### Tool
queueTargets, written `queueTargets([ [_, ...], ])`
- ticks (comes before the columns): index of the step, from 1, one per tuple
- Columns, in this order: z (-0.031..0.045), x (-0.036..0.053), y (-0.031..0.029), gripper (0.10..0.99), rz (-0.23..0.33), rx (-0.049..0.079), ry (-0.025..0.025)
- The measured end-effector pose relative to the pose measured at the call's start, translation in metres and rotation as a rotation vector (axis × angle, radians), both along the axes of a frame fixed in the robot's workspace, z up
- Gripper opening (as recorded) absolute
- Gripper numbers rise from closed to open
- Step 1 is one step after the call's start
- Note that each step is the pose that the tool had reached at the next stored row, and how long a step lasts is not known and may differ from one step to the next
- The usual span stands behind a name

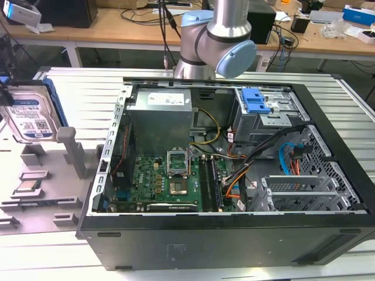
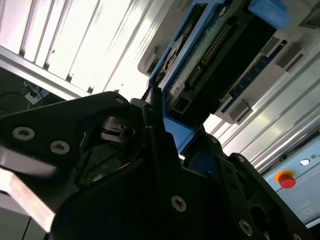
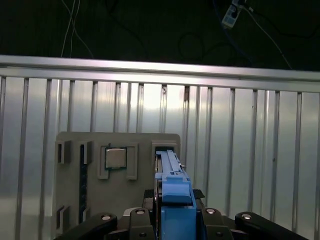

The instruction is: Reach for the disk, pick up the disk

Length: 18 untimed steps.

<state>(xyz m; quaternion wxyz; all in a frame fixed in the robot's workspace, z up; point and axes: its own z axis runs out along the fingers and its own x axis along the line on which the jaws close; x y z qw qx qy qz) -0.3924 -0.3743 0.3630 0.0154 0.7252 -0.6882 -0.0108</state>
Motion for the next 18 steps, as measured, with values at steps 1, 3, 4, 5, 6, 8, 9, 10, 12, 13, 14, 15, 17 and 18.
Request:
queueTargets([
  [1, 0.0039, 0.0001, 0.0001, 0.373, 0.0, 0.0, 0.0],
  [3, 0.0104, 0.0002, 0.0002, 0.373, 0.0, 0.0, 0.0001],
  [4, 0.0125, 0.0002, 0.0003, 0.373, 0.0, 0.0, 0.0001],
  [5, 0.0144, 0.0003, 0.0003, 0.373, 0.0, 0.0, 0.0001],
  [6, 0.0162, 0.0003, 0.0003, 0.373, 0.0, 0.0, 0.0001],
  [8, 0.023, 0.0004, 0.0005, 0.373, 0.0, 0.0, 0.0001],
  [9, 0.0248, 0.0004, 0.0005, 0.373, 0.0, 0.0, 0.0001],
  [10, 0.0272, 0.0005, 0.0005, 0.373, 0.0, 0.0, 0.0001],
  [12, 0.0321, 0.0005, 0.0007, 0.373, 0.0, 0.0, 0.0001],
  [13, 0.0349, 0.0006, 0.0007, 0.373, 0.0, 0.0, 0.0],
  [14, 0.037, 0.0006, 0.0008, 0.373, 0.0, 0.0, 0.0001],
  [15, 0.0388, 0.0007, 0.0008, 0.373, 0.0, 0.0, 0.0001],
  [17, 0.0439, 0.0008, 0.001, 0.373, 0.0, 0.0, 0.0001],
  [18, 0.0464, 0.0008, 0.001, 0.373, 0.0, 0.0, 0.0001],
])
